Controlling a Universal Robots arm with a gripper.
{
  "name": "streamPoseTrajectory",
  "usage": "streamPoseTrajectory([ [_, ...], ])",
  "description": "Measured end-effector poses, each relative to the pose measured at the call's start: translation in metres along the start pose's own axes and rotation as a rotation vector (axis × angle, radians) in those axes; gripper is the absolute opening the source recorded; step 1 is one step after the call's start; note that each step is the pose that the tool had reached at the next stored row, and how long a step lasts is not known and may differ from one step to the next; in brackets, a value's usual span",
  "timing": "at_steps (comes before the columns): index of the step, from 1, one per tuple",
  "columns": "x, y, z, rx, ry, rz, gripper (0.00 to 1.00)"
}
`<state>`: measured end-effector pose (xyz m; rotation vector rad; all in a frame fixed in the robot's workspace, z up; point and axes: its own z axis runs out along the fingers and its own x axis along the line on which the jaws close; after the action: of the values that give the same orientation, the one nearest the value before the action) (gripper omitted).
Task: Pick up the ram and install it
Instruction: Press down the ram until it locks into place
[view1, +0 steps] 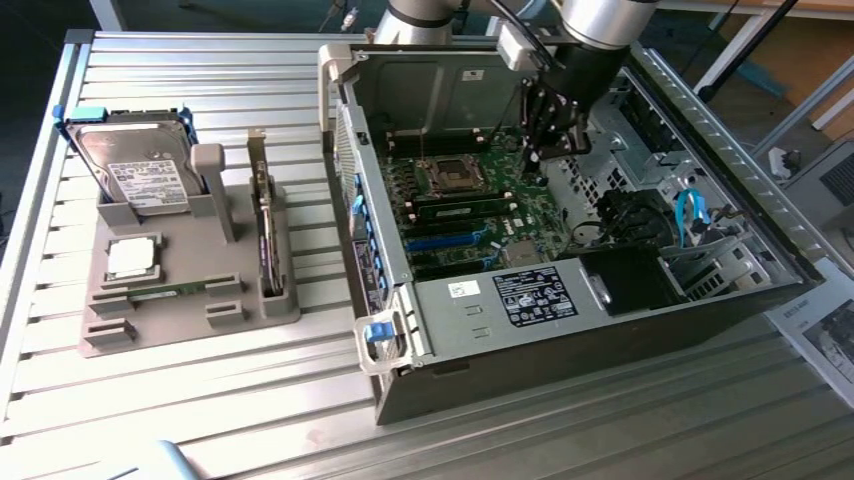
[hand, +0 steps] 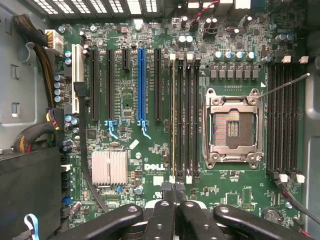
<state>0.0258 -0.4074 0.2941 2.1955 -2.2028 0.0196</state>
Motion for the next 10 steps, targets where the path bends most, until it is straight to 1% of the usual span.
streamPoseTrajectory([
  [2, 0.000, 0.0000, 0.0026, 0.0000, 0.0000, 0.000, 0.10],
  [4, 0.000, -0.0001, 0.0076, 0.0000, -0.0001, 0.000, 0.10],
  [10, -0.001, -0.0003, 0.0187, 0.0000, 0.0000, 0.000, 0.10],
])
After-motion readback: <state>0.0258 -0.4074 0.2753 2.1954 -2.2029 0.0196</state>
